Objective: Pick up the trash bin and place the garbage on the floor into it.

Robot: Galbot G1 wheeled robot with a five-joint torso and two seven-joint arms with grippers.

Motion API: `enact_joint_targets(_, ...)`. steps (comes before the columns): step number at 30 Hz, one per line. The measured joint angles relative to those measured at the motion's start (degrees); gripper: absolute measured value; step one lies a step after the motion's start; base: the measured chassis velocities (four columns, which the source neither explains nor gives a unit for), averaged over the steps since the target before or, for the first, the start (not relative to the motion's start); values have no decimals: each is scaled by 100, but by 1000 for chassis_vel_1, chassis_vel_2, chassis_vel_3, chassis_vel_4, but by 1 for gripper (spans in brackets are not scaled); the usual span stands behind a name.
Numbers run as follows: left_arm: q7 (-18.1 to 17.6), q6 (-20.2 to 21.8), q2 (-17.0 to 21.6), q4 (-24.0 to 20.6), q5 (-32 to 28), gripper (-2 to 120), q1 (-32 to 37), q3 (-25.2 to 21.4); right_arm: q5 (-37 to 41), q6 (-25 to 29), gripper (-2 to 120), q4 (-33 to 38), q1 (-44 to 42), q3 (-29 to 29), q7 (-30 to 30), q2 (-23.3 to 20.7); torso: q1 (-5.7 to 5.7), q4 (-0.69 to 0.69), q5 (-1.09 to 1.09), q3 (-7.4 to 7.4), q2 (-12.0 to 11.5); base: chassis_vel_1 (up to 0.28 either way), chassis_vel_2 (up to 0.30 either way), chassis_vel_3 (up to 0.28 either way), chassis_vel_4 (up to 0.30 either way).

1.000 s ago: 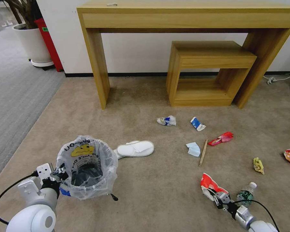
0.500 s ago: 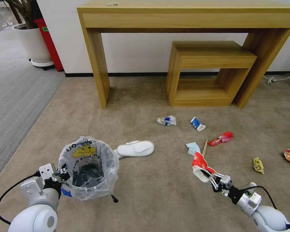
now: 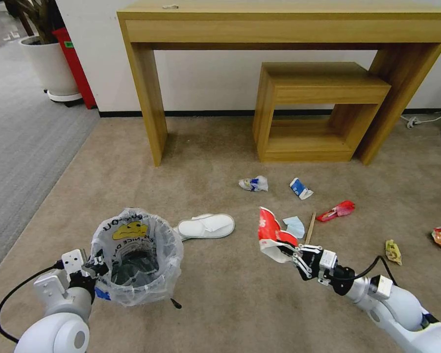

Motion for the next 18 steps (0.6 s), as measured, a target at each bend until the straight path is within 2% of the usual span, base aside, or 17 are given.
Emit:
enact_joint_targets(3, 13, 11, 0, -21, 10, 3, 14, 25, 154, -52, 0, 220, 97, -105, 38, -186, 0, 0, 0, 0, 0, 0, 0, 0, 0)
enact_joint_targets(7, 25, 66, -4, -143, 0, 3, 53, 91, 549, -196, 0, 471, 818, -663, 214, -551, 0, 1, 0, 0, 0, 0, 0, 0, 0)
enact_joint_targets(11, 26, 109, -7, -238, -52, 3, 86, 120, 699, -244, 0, 478, 1261, -1028, 268, -598, 0, 1, 0, 0, 0, 0, 0, 0, 0)
enact_joint_targets(14, 26, 151, 4, -361, -97, 3, 128, 149, 922, -314, 0, 425, 1892, -1642, 328, -601, 0, 1, 0, 0, 0, 0, 0, 0, 0)
enact_joint_targets(15, 26, 151, 4, -361, -97, 3, 128, 149, 922, -314, 0, 425, 1892, -1642, 328, -601, 0, 1, 0, 0, 0, 0, 0, 0, 0)
enact_joint_targets(18, 24, 171, 25, -435, -116, 3, 167, 165, 1054, -338, 0, 323, 2441, -2327, 345, -556, 0, 0, 0, 0, 0, 0, 0, 0, 0)
